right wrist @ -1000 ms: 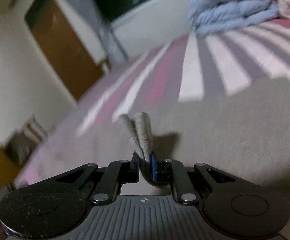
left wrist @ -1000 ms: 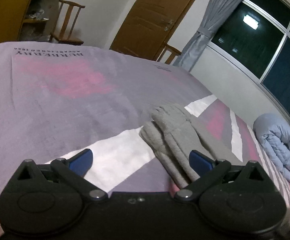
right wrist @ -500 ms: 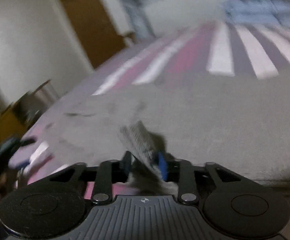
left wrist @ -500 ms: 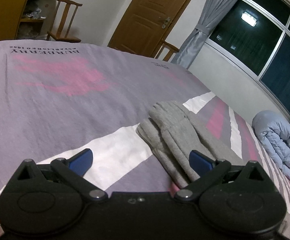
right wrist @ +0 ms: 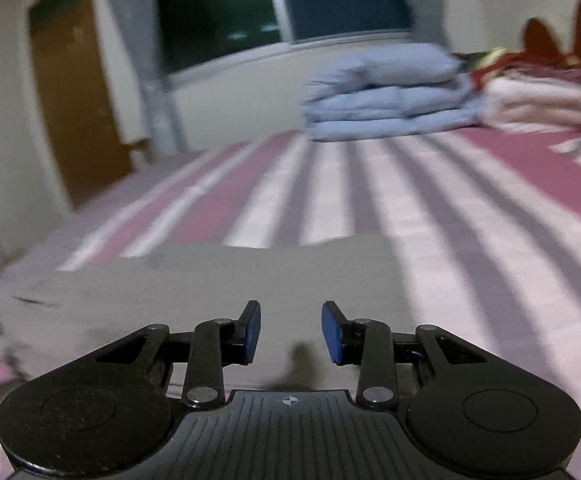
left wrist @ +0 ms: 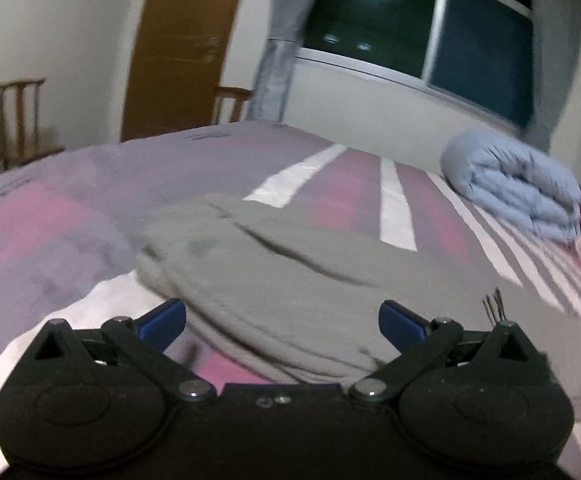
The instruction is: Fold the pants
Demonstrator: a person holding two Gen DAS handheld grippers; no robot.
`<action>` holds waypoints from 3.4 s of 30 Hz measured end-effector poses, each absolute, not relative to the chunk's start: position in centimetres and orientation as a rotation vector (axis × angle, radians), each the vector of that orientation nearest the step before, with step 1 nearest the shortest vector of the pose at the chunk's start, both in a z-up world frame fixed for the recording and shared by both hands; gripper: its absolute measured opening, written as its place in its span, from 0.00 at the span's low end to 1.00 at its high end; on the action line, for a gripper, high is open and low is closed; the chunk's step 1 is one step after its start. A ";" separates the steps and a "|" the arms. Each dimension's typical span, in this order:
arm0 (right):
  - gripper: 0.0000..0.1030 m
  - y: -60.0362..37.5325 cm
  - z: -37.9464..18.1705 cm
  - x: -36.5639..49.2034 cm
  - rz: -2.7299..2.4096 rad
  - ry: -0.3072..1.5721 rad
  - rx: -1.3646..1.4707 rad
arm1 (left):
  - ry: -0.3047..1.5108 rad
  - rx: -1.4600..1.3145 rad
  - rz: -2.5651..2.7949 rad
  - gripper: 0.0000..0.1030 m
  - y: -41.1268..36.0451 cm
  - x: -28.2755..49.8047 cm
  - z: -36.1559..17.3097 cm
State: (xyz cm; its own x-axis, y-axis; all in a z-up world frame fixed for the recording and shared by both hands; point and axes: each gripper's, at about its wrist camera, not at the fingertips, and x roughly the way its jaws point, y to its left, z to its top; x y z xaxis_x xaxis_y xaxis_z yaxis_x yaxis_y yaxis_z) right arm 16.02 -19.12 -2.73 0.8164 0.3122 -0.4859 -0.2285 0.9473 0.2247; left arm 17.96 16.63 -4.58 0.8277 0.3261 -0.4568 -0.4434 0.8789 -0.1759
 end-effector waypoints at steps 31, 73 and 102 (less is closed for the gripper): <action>0.36 -20.3 -5.2 29.5 0.180 0.705 0.125 | 0.528 -0.082 0.482 0.94 15.8 22.5 -6.3; 0.65 -23.6 -2.3 13.4 0.261 0.485 0.240 | 0.455 -0.798 0.231 0.85 29.2 20.9 -9.8; 0.65 -37.4 -4.3 16.2 0.021 0.556 0.699 | 0.297 -0.420 0.018 0.16 14.9 23.2 -0.9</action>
